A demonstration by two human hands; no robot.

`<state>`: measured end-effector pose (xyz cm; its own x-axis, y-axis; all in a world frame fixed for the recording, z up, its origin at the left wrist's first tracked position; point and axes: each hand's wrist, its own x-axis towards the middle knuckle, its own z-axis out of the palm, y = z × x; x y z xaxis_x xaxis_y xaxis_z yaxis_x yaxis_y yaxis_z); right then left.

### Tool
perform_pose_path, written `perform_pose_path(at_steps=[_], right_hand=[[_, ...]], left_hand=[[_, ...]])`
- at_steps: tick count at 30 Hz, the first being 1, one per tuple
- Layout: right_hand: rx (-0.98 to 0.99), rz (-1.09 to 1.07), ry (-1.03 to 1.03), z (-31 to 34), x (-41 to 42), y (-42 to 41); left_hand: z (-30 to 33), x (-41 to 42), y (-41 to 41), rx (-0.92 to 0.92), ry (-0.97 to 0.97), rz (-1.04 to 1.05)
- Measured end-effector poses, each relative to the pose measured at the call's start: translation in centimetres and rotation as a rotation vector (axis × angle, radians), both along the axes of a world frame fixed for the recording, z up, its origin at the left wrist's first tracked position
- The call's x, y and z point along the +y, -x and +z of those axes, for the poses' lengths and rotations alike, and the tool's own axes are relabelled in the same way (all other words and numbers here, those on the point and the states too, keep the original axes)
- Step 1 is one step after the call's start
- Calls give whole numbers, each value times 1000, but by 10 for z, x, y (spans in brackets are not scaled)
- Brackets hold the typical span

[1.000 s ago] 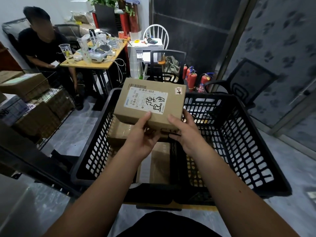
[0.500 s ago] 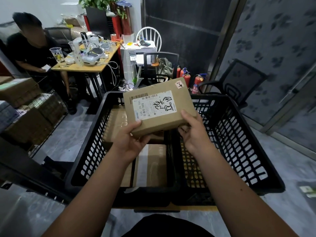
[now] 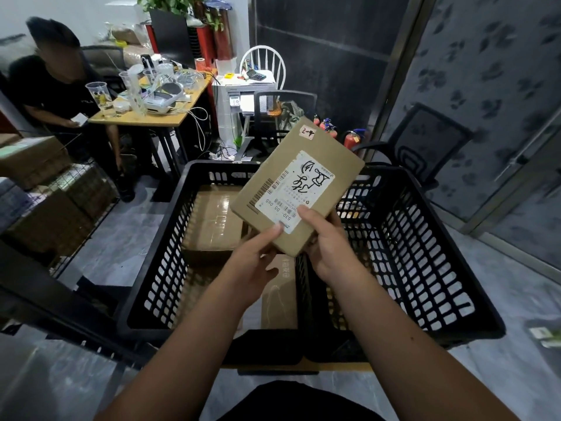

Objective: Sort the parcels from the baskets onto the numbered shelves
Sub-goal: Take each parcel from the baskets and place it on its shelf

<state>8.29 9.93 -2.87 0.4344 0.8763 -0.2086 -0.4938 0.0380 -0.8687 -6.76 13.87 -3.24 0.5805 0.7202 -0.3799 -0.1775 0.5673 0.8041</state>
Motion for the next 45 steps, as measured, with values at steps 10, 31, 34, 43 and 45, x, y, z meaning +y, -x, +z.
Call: perform_pose_path(at_steps=[10,31,34,43,45], right_hand=[[-96,135,55,8,-6,-39],[-523,305,-41,25,8,-23],[-518,308,-62,25,10,-22],[-595,212,-52,7,9,-19],[-581,199,-47,5,7,-22]], left_hand=[[4,28,36,29,-186,-92],[8,46,31,-3,-203,136],[11,52,35,41,-238,108],[10,79,50,272,-393,-31],[14,90,56,324,-449,-68]])
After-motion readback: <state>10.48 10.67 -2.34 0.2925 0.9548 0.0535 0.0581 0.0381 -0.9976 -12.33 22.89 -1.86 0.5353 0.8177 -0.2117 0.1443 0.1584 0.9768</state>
